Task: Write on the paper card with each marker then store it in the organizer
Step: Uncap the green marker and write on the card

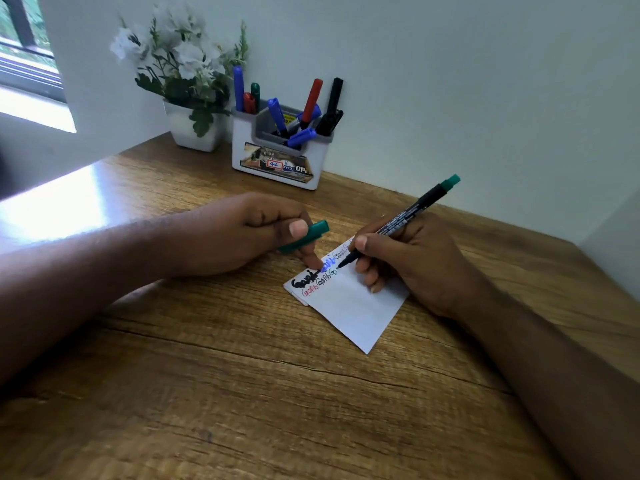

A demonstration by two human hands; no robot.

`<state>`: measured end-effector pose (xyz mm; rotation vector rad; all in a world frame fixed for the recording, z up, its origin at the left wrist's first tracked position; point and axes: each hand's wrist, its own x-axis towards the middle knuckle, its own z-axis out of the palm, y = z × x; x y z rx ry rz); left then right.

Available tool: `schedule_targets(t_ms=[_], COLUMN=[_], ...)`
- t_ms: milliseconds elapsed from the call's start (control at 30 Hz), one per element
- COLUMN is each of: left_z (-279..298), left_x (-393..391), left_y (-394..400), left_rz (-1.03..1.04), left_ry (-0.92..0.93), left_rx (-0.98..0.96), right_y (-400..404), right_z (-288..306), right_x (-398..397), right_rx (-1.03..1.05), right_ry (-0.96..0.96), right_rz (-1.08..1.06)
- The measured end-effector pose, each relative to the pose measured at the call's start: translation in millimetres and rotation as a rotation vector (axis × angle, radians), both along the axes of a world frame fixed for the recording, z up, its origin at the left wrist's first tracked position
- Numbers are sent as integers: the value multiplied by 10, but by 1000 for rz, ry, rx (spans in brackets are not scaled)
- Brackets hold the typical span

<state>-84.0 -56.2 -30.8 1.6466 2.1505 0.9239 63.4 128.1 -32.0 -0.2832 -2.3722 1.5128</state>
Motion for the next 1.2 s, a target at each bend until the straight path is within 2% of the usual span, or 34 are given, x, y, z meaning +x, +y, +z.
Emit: schedule_targets(t_ms=[867,1033,1200], left_z=[-3,2,-11], left_x=[-7,-4,-13], left_y=[-10,-3,-1], left_rz=[-19,-26,-20], left_ry=[-17,-29,-15], left_rx=[6,12,8], right_y=[-24,-59,-34], right_z=[27,18,1], right_x=[1,25,-6], right_rx=[-21,28,10], right_ry=[-13,-35,5], right_rz=[-88,-3,-143])
